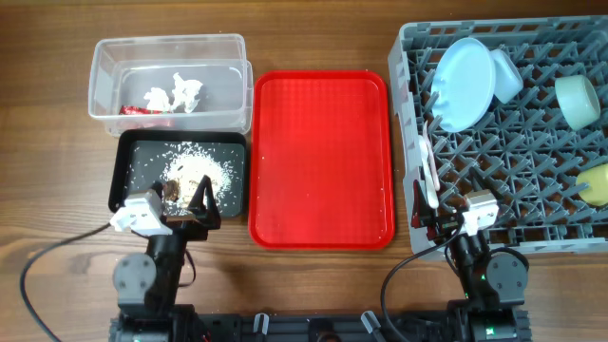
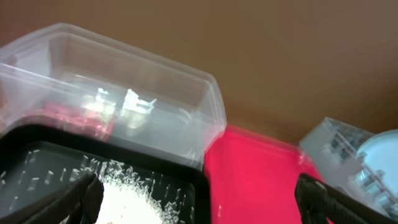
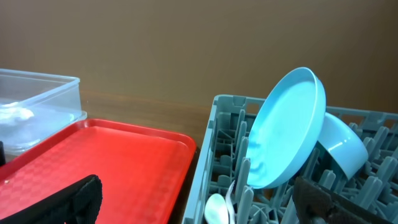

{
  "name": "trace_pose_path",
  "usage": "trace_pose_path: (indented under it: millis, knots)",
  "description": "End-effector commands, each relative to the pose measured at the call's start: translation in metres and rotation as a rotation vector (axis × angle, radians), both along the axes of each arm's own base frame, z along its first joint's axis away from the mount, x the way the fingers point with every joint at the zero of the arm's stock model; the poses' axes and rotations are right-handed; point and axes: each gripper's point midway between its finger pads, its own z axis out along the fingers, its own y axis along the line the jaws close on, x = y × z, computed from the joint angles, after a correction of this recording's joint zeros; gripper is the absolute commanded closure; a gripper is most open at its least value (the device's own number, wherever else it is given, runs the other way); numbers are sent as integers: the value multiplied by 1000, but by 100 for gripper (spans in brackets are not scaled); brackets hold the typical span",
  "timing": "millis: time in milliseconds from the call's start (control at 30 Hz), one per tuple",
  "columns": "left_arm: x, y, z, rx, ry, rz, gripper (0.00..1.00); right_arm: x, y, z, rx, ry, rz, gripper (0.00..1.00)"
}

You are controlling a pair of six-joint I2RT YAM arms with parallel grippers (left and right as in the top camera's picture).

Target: Sort waste into correct bins and load items into the dishwasher rack

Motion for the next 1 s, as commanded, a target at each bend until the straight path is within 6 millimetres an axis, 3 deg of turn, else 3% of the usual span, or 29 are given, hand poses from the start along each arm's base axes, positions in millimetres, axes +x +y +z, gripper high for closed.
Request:
trace_pose_path:
  millis: [0,167,967]
  knots:
    - [3,0,-7,54,-95,-3,0,0,-1,1,-15,-11,-6,0]
    - [2,-4,-26,175,-47,-39,0,0,-1,1,-15,-11,-6,0]
    - [2,-4,-26,150,-46,-39,0,0,-1,1,-14,-11,-6,0]
